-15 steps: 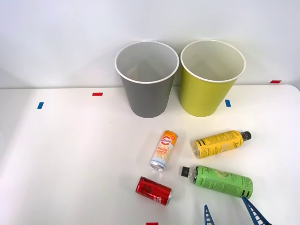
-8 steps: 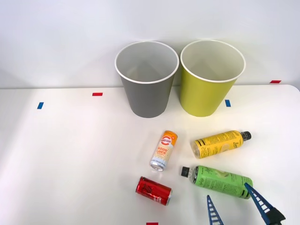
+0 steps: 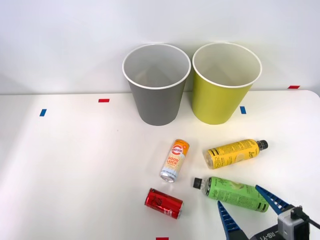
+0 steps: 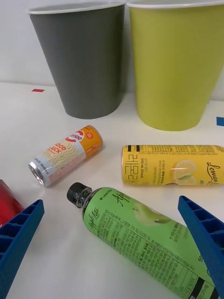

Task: Put cans in the gray bin, plastic bottles in the light green bin

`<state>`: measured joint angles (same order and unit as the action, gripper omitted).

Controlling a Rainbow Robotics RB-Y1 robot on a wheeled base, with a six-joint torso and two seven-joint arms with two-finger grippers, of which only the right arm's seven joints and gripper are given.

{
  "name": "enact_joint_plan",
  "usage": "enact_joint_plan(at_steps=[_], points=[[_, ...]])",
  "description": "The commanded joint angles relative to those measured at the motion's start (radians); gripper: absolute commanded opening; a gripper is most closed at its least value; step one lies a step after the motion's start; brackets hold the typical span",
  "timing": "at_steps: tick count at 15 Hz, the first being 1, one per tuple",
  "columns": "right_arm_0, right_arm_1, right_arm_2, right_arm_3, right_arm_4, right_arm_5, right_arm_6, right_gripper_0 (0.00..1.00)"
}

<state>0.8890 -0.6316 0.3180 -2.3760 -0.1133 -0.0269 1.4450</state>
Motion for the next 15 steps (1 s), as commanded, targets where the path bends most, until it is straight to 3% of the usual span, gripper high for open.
enact_joint_plan(at_steps=[1,5,6,9,11,15], points=[[-0.042,-0.076,-0.034,-0.207,-0.006,0.354,-0.017,1.0],[-0.197,-0.122,0.004,-0.242,0.103,0.883,-0.048,1.0],[-0.242,-0.134,0.021,-0.242,0.118,0.947,-0.049,1.0],[-0.366,-0.172,0.069,-0.242,0.116,1.065,-0.035,1.0],[-0.432,-0.201,0.085,-0.242,0.06,1.084,-0.023,1.0],[-0.527,-0.212,0.087,-0.242,-0.063,1.203,0.173,1.0]])
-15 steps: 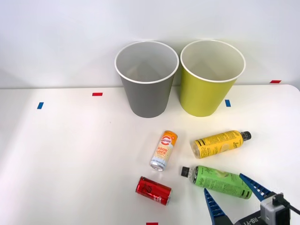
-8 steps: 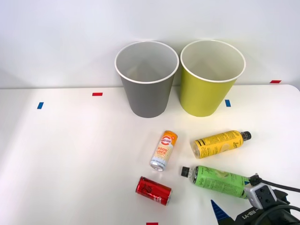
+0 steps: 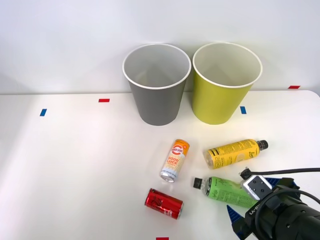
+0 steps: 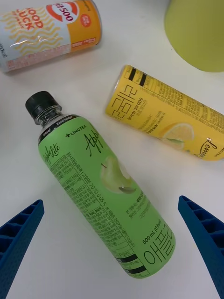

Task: Put cans in the gray bin, plastic bottles in the light green bin

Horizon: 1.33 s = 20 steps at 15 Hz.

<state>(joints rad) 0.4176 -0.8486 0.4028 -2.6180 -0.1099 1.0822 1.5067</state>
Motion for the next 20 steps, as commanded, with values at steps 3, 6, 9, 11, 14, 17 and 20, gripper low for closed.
enact_joint_plan(at_steps=[3,6,9,11,14,17,20], points=[[-0.138,0.037,0.001,0.0,-0.139,0.197,0.27,1.0],[-0.215,0.068,0.001,0.0,-0.231,0.289,0.366,1.0],[-0.273,0.079,0.001,0.0,-0.284,0.314,0.484,1.0],[-0.299,0.083,0.001,0.0,-0.3,0.314,0.529,1.0],[-0.358,0.109,0.001,0.0,-0.32,0.42,0.555,1.0],[-0.401,0.14,0.001,0.0,-0.317,0.518,0.552,1.0],[-0.402,0.145,0.001,0.035,-0.304,0.518,0.553,1.0]])
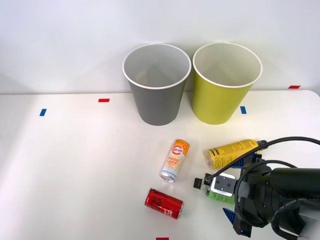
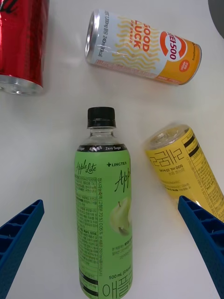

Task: Put cans in the gray bin, plastic bottles in the light green bin

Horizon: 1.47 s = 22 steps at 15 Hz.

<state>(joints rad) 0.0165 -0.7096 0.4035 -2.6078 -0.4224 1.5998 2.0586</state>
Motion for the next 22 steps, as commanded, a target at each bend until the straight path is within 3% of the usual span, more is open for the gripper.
enact_joint_plan(at_steps=[1,9,14,22], points=[[-0.001,0.01,0.0,0.031,0.01,0.0,0.002,1.0],[-0.001,0.036,0.003,0.132,0.014,0.0,0.011,1.0],[-0.029,0.114,0.021,0.238,0.021,-0.02,0.011,1.0],[-0.032,0.15,0.089,0.268,0.126,-0.032,0.009,1.0]])
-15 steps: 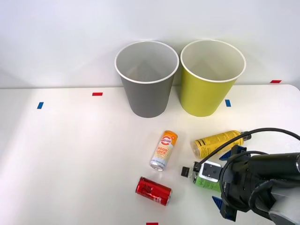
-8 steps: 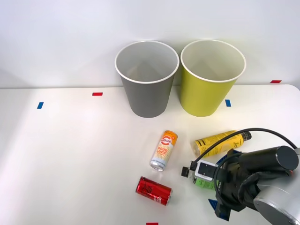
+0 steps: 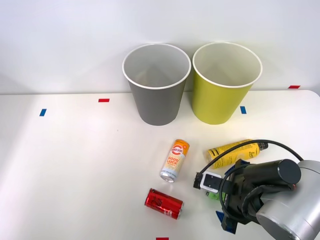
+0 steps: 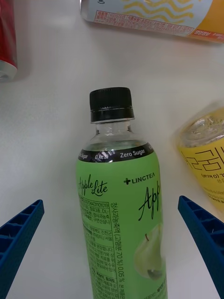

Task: Put cans in the gray bin, plastic bottles in the light green bin

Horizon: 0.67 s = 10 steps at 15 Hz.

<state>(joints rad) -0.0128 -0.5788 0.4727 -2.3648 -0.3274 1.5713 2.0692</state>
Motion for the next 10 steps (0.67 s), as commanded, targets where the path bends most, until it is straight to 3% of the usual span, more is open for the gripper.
enact_joint_plan(at_steps=[1,9,10], points=[[-0.007,0.036,0.02,0.056,0.033,-0.019,0.0,1.0],[-0.015,0.071,0.021,0.137,0.08,-0.059,0.012,1.0],[-0.013,0.071,0.021,0.137,0.079,-0.059,0.017,0.87]])
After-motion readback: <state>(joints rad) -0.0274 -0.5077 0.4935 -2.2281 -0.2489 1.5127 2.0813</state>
